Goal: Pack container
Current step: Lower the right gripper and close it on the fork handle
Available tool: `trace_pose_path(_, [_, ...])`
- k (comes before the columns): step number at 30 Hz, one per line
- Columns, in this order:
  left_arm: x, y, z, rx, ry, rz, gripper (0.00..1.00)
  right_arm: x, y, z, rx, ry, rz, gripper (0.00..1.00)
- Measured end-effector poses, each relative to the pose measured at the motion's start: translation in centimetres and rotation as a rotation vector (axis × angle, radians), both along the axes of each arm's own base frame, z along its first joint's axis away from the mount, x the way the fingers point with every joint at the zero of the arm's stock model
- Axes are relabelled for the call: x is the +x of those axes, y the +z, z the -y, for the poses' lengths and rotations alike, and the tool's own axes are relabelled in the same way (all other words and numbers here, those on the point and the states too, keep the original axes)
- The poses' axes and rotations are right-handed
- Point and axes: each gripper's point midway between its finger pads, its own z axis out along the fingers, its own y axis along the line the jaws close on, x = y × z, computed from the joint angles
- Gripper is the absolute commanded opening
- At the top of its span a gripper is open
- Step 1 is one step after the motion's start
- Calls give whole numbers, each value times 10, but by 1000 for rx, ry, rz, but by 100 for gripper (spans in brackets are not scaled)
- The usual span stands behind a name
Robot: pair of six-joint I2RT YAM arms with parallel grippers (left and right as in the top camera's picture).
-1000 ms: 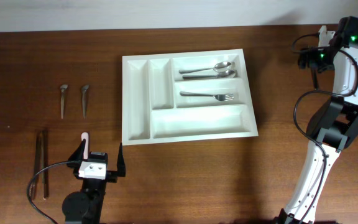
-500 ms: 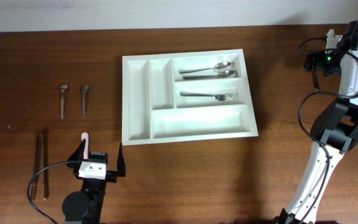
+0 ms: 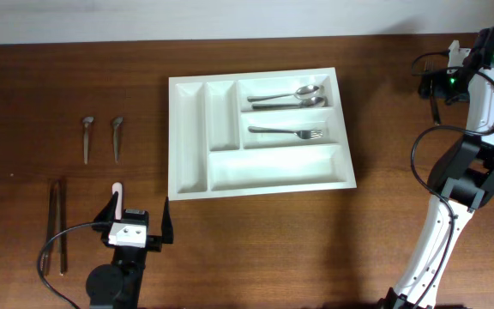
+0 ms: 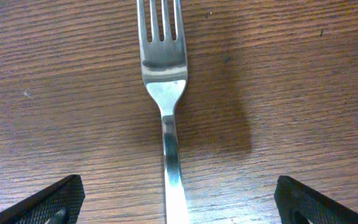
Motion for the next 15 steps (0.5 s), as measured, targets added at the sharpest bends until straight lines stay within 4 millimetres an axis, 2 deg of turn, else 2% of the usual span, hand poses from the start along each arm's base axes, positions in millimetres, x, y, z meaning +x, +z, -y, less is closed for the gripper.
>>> trace_pose_path(15, [0,0,0,0,0,0,99,-8,-8,-2,8,-4,-39,99])
